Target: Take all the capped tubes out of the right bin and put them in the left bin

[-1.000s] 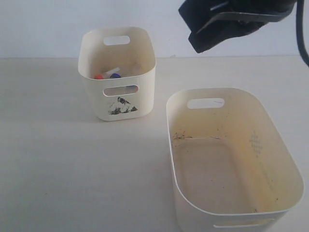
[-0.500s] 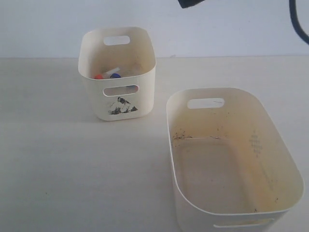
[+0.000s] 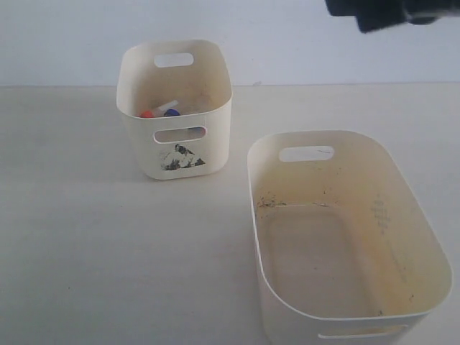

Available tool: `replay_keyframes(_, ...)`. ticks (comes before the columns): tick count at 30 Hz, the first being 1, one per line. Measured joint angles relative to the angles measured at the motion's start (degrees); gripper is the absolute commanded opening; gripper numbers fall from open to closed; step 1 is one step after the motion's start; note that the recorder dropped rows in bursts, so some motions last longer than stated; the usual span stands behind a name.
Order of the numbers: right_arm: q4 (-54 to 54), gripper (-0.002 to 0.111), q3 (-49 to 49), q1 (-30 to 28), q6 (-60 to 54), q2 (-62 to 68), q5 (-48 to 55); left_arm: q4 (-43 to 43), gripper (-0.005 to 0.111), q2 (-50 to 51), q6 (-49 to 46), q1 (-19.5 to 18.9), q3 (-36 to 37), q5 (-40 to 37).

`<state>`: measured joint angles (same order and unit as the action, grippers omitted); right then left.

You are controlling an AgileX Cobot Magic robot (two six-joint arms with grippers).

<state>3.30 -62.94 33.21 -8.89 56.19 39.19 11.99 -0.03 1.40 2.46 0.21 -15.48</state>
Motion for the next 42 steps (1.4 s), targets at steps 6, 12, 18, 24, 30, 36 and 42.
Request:
replay_keyframes(6, -1.0, 0.0, 10.1, -0.2, -0.1, -11.5, -3.6, 0.0, 0.004, 0.0, 0.0, 0.0, 0.0, 0.0)
replay_keyframes(12, -1.0, 0.0, 19.7, -7.7, -0.1, -22.7, -10.0, 0.0, 0.004, 0.0, 0.0, 0.0, 0.0, 0.0)
replay_keyframes(18, -1.0, 0.0, 27.5, -19.2, -0.1, -31.0, -10.8, 0.0, 0.004, 0.0, 0.0, 0.0, 0.0, 0.0)
replay_keyframes(24, -1.0, 0.0, 35.8, -29.3, 1.1, -39.7, -12.1, 0.0, 0.004, 0.0, 0.0, 0.0, 0.0, 0.0)
replay_keyframes(30, -1.0, 0.0, 45.0, -34.3, 3.0, -47.4, -16.0, 0.0, 0.004, 0.0, 0.0, 0.0, 0.0, 0.0)
replay_keyframes(36, -0.9, 0.0, 52.3, -34.5, 3.5, -53.3, -20.2, 0.0, 0.004, 0.0, 0.0, 0.0, 0.0, 0.0)
replay_keyframes(42, -0.8, 0.0, 58.5, -34.5, 4.0, -55.8, -24.2, 0.0, 0.004, 0.0, 0.0, 0.0, 0.0, 0.0)
